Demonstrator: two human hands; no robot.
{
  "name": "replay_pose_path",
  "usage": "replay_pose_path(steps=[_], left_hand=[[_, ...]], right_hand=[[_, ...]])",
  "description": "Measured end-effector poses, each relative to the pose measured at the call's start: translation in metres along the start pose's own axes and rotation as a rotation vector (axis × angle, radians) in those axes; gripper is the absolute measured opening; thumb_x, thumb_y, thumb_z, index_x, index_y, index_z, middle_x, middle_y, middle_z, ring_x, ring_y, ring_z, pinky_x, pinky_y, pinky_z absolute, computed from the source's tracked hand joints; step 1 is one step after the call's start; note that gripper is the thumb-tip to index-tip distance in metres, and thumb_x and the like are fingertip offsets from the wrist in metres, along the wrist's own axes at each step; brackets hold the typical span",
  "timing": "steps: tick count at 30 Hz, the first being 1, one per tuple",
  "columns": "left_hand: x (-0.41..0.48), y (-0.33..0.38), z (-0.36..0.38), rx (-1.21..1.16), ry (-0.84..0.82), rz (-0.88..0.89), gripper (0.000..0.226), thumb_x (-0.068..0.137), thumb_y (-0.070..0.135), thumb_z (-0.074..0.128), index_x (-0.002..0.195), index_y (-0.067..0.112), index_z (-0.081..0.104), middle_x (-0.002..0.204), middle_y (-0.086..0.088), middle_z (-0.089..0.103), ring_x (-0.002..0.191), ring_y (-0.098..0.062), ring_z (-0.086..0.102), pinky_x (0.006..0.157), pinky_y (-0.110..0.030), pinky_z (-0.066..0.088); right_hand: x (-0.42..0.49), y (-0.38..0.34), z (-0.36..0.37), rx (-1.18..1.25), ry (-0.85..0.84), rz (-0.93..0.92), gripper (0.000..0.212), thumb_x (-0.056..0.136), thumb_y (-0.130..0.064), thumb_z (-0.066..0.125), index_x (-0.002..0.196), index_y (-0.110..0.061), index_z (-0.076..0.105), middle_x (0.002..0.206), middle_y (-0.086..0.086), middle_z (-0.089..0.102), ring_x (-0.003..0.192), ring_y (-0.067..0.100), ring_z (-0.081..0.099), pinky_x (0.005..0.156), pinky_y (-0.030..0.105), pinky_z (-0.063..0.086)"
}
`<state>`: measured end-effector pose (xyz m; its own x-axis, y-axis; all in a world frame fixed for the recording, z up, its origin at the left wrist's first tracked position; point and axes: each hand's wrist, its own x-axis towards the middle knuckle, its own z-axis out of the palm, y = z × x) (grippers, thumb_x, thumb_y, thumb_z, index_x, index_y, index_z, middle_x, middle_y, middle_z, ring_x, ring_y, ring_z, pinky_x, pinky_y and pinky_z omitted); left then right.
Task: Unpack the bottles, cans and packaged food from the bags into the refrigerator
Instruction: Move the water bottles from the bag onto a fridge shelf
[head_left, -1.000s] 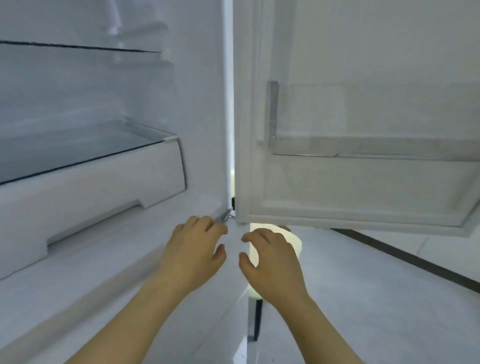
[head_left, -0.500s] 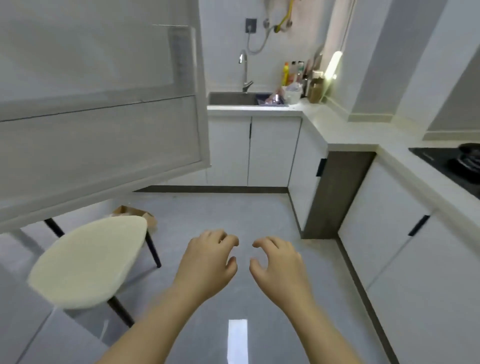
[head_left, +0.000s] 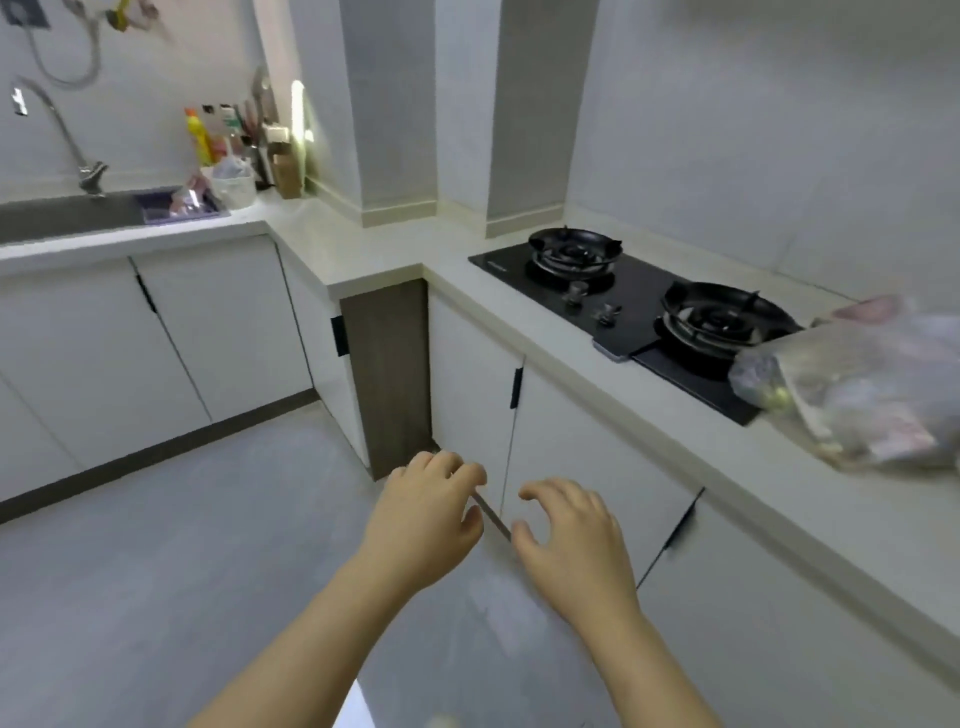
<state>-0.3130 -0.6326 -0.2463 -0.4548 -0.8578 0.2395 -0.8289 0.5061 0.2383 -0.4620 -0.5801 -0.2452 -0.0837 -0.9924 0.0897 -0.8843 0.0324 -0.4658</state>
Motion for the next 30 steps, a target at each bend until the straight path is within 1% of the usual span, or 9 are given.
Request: replay_pose_path(steps=[4,7,12,17,20,22,25,27,30], left_hand=[[0.071,0.026,0.023,-0.029,-0.032,0.152,0.035,0.094,0.031,0.044,0.128,0.026,0.048,0.126,0.007,0.049,0.114,-0.017,0.045,0.09,-0.025,0.035],[0.127,0.044,0.039,-0.05,-0.071,0.254,0.037,0.094,0.033,0.042,0.13,0.027,0.044,0.129,0.008,0.046,0.117,-0.015,0.043,0.094,-0.026,0.036],[0.209,0.078,0.059,-0.102,-0.102,0.411,0.037,0.094,0.032,0.04,0.131,0.028,0.044,0.13,0.01,0.046,0.117,-0.012,0.041,0.095,-0.023,0.033],[0.27,0.116,0.079,-0.135,-0.137,0.558,0.037,0.094,0.032,0.042,0.131,0.027,0.045,0.129,0.009,0.046,0.119,-0.014,0.04,0.096,-0.025,0.034],[0.298,0.144,0.089,-0.187,-0.138,0.63,0.035,0.09,0.028,0.049,0.124,0.023,0.053,0.121,0.004,0.052,0.111,-0.02,0.047,0.09,-0.031,0.04],[0.316,0.166,0.096,-0.219,-0.122,0.674,0.033,0.085,0.025,0.053,0.117,0.019,0.059,0.112,0.001,0.057,0.102,-0.024,0.052,0.083,-0.036,0.045],[0.339,0.203,0.102,-0.214,-0.115,0.726,0.035,0.083,0.026,0.049,0.114,0.019,0.06,0.109,0.0,0.058,0.098,-0.025,0.052,0.079,-0.035,0.045],[0.352,0.228,0.105,-0.235,-0.098,0.741,0.038,0.08,0.028,0.046,0.112,0.017,0.062,0.108,-0.002,0.06,0.097,-0.027,0.054,0.079,-0.037,0.046],[0.37,0.267,0.11,-0.26,-0.085,0.749,0.038,0.078,0.029,0.047,0.109,0.015,0.064,0.103,-0.004,0.062,0.093,-0.029,0.055,0.075,-0.039,0.047]], right_hand=[[0.03,0.043,-0.021,-0.007,0.085,0.138,0.036,0.094,-0.037,0.044,0.13,-0.031,0.046,0.136,-0.017,0.041,0.125,0.006,0.035,0.102,0.022,0.026],[0.059,0.071,-0.035,-0.009,0.147,0.235,0.037,0.094,-0.038,0.044,0.13,-0.031,0.046,0.136,-0.017,0.042,0.126,0.006,0.035,0.104,0.023,0.027],[0.109,0.114,-0.064,-0.032,0.258,0.389,0.034,0.093,-0.036,0.044,0.127,-0.032,0.047,0.134,-0.018,0.042,0.121,0.007,0.037,0.1,0.023,0.028],[0.13,0.15,-0.087,-0.039,0.352,0.514,0.033,0.092,-0.035,0.047,0.125,-0.032,0.049,0.134,-0.018,0.042,0.124,0.008,0.036,0.099,0.021,0.026],[0.133,0.176,-0.102,-0.048,0.407,0.589,0.033,0.091,-0.033,0.049,0.124,-0.03,0.052,0.132,-0.015,0.045,0.123,0.01,0.038,0.1,0.024,0.028],[0.135,0.194,-0.115,-0.049,0.456,0.634,0.033,0.088,-0.033,0.051,0.12,-0.026,0.056,0.128,-0.01,0.051,0.121,0.015,0.043,0.101,0.028,0.032],[0.138,0.22,-0.135,-0.054,0.531,0.668,0.038,0.08,-0.036,0.049,0.111,-0.022,0.063,0.12,-0.004,0.058,0.113,0.023,0.051,0.097,0.035,0.039],[0.139,0.241,-0.151,-0.066,0.548,0.683,0.031,0.084,-0.032,0.055,0.111,-0.023,0.064,0.12,-0.005,0.058,0.112,0.022,0.051,0.095,0.034,0.039],[0.139,0.276,-0.177,-0.101,0.541,0.671,0.031,0.087,-0.029,0.055,0.118,-0.025,0.06,0.126,-0.008,0.054,0.115,0.018,0.047,0.097,0.029,0.034]])
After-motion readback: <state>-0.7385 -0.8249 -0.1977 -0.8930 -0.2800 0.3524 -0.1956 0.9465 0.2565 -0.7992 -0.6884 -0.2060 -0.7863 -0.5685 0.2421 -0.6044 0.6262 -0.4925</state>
